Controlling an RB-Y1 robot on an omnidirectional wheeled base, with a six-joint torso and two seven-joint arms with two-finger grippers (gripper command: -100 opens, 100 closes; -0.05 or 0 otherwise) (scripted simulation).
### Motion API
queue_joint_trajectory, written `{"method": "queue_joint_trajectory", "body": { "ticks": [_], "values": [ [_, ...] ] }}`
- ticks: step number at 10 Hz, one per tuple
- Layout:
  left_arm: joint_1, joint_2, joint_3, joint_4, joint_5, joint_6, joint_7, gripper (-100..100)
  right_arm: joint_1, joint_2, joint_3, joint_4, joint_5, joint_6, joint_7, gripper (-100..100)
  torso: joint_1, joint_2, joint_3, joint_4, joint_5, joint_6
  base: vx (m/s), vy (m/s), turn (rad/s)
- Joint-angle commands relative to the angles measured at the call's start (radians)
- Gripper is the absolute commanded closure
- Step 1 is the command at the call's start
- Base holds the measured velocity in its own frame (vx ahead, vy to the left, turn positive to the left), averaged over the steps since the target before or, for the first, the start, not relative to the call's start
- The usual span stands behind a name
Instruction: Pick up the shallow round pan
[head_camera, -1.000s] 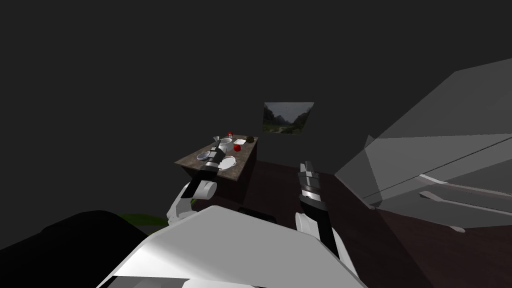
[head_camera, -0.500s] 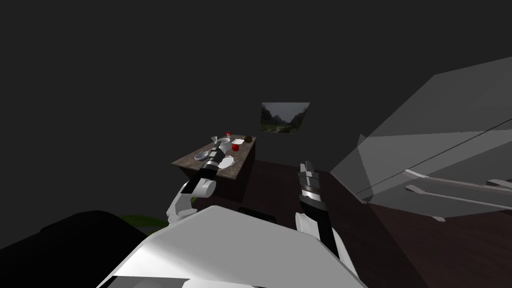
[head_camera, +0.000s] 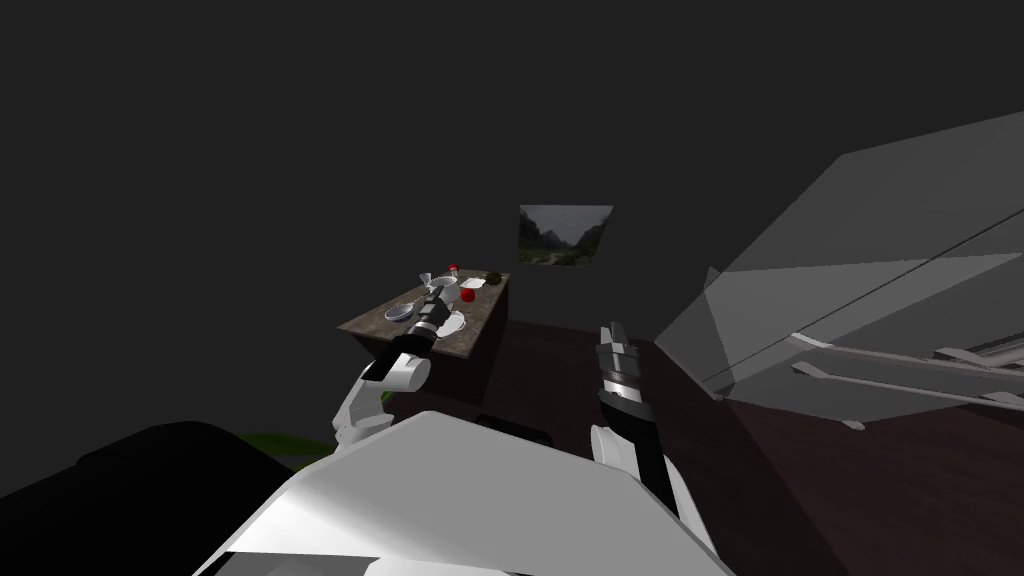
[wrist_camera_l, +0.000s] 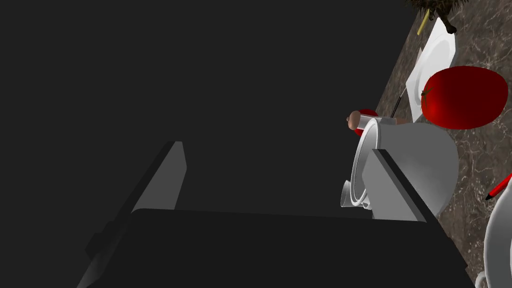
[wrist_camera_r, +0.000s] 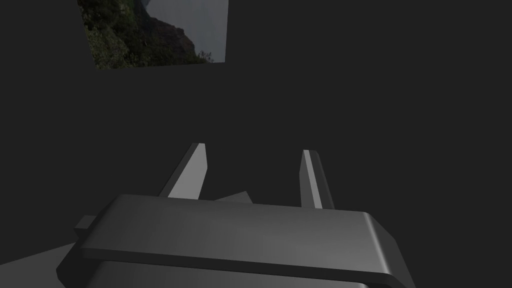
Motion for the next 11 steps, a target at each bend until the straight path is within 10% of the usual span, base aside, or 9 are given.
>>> {"method": "queue_joint_trajectory", "body": {
  "ticks": [1,11],
  "values": [
    [-0.013,0.004,0.019,0.006,0.023,0.05,0.005,-100,0.0,0.0,0.0,0.0,0.0,0.0,0.0,0,0.0,0.0,0.0,0.0,0.0,0.0,-0.025,-0.032,-0.076],
    [-0.041,0.035,0.086,0.033,0.101,0.346,0.024,-100,0.0,0.0,0.0,0.0,0.0,0.0,0.0,0,0.001,-0.001,0.0,0.0,0.0,0.0,-0.011,-0.019,-0.045]
  ]
}}
